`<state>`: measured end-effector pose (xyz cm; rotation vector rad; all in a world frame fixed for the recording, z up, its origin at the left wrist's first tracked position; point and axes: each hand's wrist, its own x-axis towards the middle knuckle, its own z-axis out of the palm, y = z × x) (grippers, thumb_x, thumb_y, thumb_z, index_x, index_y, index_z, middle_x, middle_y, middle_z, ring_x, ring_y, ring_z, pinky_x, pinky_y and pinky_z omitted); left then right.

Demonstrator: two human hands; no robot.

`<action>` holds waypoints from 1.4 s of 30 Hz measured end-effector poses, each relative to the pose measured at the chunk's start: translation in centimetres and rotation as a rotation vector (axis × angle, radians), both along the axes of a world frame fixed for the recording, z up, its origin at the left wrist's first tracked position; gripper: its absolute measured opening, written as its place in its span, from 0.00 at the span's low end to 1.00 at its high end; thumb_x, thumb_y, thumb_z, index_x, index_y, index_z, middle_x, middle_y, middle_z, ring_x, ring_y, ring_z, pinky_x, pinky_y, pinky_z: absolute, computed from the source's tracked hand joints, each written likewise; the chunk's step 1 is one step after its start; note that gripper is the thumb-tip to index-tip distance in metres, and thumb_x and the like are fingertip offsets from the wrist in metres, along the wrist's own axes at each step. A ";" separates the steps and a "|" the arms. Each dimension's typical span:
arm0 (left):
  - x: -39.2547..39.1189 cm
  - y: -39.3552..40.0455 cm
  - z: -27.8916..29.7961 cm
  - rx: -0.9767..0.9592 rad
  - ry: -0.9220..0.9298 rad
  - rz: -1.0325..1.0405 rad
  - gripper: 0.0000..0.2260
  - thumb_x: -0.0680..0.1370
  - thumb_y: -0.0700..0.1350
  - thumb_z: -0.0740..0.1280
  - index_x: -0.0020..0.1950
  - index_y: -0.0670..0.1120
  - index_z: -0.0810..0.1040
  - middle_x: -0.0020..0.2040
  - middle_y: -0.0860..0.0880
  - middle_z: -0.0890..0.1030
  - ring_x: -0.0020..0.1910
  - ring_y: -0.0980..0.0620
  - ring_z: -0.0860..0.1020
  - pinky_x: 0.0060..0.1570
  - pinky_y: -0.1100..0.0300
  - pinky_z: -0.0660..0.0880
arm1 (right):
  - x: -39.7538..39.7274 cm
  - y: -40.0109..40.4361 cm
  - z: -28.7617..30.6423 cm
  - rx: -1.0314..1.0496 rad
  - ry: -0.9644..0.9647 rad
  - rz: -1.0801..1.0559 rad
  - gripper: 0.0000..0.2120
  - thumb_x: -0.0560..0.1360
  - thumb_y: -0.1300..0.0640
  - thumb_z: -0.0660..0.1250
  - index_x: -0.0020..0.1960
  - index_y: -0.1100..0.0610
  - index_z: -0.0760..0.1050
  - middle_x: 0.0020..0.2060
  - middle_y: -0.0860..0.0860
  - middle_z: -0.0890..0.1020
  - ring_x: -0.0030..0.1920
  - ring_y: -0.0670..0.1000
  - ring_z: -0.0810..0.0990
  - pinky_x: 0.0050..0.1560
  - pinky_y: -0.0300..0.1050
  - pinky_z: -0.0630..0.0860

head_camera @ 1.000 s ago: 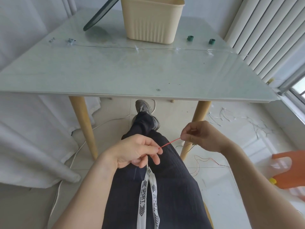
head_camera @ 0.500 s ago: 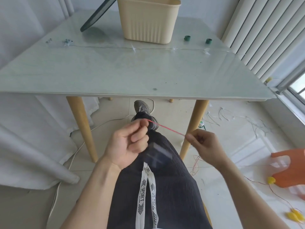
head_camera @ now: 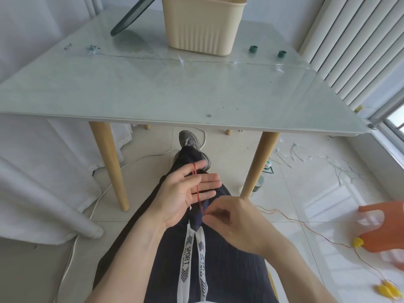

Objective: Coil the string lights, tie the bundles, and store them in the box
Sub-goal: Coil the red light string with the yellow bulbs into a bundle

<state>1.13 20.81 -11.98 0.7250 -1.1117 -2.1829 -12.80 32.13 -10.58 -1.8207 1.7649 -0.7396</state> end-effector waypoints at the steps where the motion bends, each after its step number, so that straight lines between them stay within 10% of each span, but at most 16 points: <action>1: 0.0 0.2 0.1 -0.006 -0.019 -0.032 0.13 0.82 0.36 0.57 0.65 0.39 0.74 0.59 0.31 0.80 0.55 0.37 0.82 0.55 0.47 0.80 | 0.0 0.0 0.4 -0.016 -0.001 0.009 0.05 0.77 0.54 0.70 0.44 0.51 0.83 0.37 0.43 0.79 0.40 0.45 0.76 0.40 0.32 0.70; 8: 0.1 1.2 1.1 -0.189 -0.211 -0.367 0.28 0.84 0.58 0.51 0.55 0.34 0.76 0.35 0.37 0.79 0.19 0.50 0.69 0.19 0.64 0.63 | -1.4 -0.9 2.2 -0.150 -0.104 -0.174 0.03 0.71 0.53 0.78 0.40 0.49 0.85 0.31 0.42 0.80 0.34 0.45 0.76 0.37 0.32 0.69; 13: 1.0 0.6 1.0 -0.311 -0.260 -0.500 0.17 0.84 0.53 0.59 0.49 0.41 0.77 0.25 0.49 0.59 0.24 0.53 0.51 0.22 0.63 0.51 | -3.4 -1.4 2.5 -0.025 -0.282 -0.226 0.13 0.65 0.47 0.81 0.39 0.54 0.82 0.23 0.40 0.72 0.25 0.43 0.66 0.30 0.32 0.63; 17: 1.6 0.4 1.0 -0.244 -0.169 -0.571 0.14 0.82 0.49 0.60 0.45 0.39 0.73 0.25 0.50 0.58 0.23 0.55 0.51 0.21 0.65 0.51 | -4.6 -1.3 2.0 0.138 -0.277 -0.051 0.15 0.68 0.46 0.77 0.53 0.49 0.82 0.29 0.38 0.75 0.30 0.42 0.69 0.36 0.32 0.65; 22: 1.7 0.0 1.1 -0.220 -0.182 -0.667 0.18 0.82 0.49 0.58 0.54 0.37 0.81 0.25 0.50 0.57 0.22 0.56 0.52 0.22 0.66 0.54 | -4.1 -1.4 1.3 0.070 -0.452 -0.132 0.11 0.73 0.49 0.71 0.45 0.56 0.84 0.33 0.41 0.83 0.32 0.40 0.77 0.37 0.30 0.70; 26: 2.4 -0.8 0.2 0.110 0.234 -0.601 0.12 0.82 0.46 0.61 0.50 0.41 0.80 0.23 0.54 0.61 0.19 0.60 0.56 0.21 0.68 0.55 | -4.5 -1.3 1.7 0.075 -0.469 -0.189 0.16 0.72 0.44 0.71 0.42 0.57 0.84 0.28 0.45 0.77 0.29 0.44 0.69 0.33 0.35 0.65; 31: 3.0 -2.7 -1.3 0.370 0.792 -0.256 0.11 0.84 0.40 0.49 0.52 0.42 0.71 0.28 0.50 0.65 0.24 0.52 0.60 0.29 0.58 0.59 | -6.0 -0.6 1.6 0.058 -0.446 -0.367 0.16 0.73 0.43 0.69 0.42 0.55 0.84 0.26 0.48 0.66 0.27 0.47 0.62 0.28 0.36 0.61; 38: 1.7 -2.0 -1.0 0.253 0.397 0.195 0.14 0.84 0.45 0.53 0.63 0.44 0.75 0.43 0.50 0.79 0.37 0.52 0.78 0.39 0.60 0.78 | -4.8 0.6 0.7 0.169 -0.086 -0.292 0.12 0.77 0.50 0.70 0.35 0.50 0.80 0.23 0.43 0.69 0.25 0.45 0.65 0.29 0.35 0.63; 42: 0.9 -1.3 -0.2 0.204 0.282 0.136 0.16 0.80 0.45 0.60 0.66 0.41 0.70 0.62 0.37 0.78 0.61 0.37 0.80 0.59 0.40 0.77 | -2.2 1.1 2.2 0.276 0.066 -0.087 0.13 0.75 0.52 0.70 0.32 0.49 0.75 0.23 0.39 0.73 0.28 0.43 0.72 0.31 0.32 0.67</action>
